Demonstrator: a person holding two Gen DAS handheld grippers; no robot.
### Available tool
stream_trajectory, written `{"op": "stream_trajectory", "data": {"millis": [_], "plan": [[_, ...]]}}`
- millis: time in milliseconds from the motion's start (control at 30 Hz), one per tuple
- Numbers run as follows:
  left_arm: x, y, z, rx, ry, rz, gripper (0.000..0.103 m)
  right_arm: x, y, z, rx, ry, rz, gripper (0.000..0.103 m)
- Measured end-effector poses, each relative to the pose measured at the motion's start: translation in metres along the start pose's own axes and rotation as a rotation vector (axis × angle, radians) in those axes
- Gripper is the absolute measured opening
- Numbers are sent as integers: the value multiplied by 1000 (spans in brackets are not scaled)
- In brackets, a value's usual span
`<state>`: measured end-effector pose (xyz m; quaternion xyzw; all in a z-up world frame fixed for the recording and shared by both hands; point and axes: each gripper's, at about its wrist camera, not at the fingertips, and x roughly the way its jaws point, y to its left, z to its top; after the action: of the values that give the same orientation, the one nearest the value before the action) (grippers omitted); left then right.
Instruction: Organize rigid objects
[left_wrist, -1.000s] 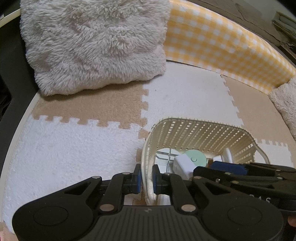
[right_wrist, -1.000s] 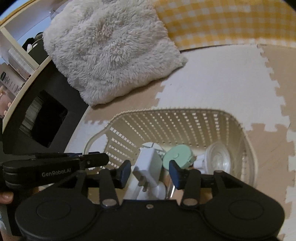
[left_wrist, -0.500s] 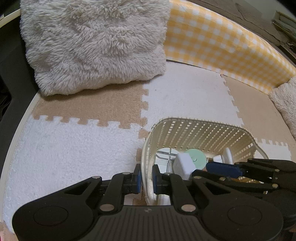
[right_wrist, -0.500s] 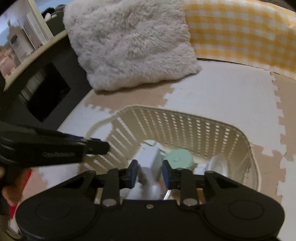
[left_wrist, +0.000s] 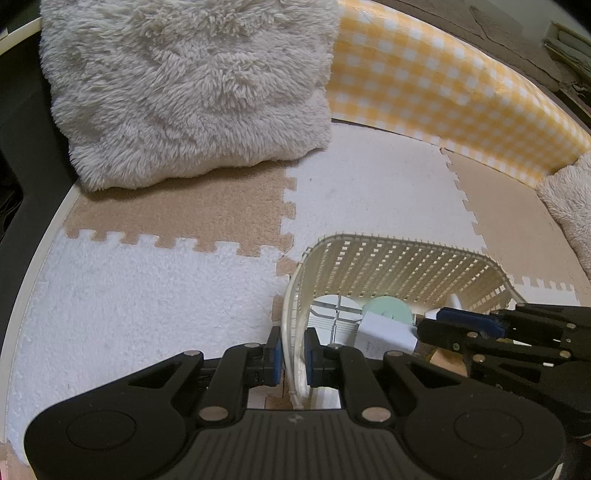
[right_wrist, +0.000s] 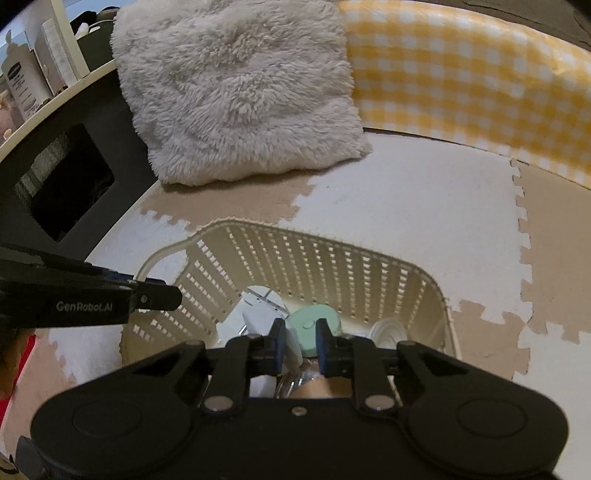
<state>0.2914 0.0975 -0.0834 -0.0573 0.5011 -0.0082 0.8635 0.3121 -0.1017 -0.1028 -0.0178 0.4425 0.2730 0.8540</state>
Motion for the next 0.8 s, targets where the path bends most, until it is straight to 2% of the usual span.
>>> {"op": "stream_trajectory", "data": {"millis": [167, 333, 467, 500, 667, 800], "plan": [[0, 0, -1, -1, 0, -1, 12, -14, 0, 3, 8, -23, -3, 25], [0, 0, -1, -2, 0, -1, 12, -33, 3, 4, 9, -57, -8, 41], [0, 0, 0, -2, 0, -1, 12, -53, 5, 3, 26, -100, -11, 69], [0, 1, -1, -2, 0, -1, 12, -60, 6, 2, 27, -112, -16, 73], [-1, 1, -2, 0, 0, 6, 12, -90, 8, -4, 45, -168, -41, 81], [-14, -3, -6, 7, -14, 25, 14, -113, 8, -12, 77, -216, -61, 81]]}}
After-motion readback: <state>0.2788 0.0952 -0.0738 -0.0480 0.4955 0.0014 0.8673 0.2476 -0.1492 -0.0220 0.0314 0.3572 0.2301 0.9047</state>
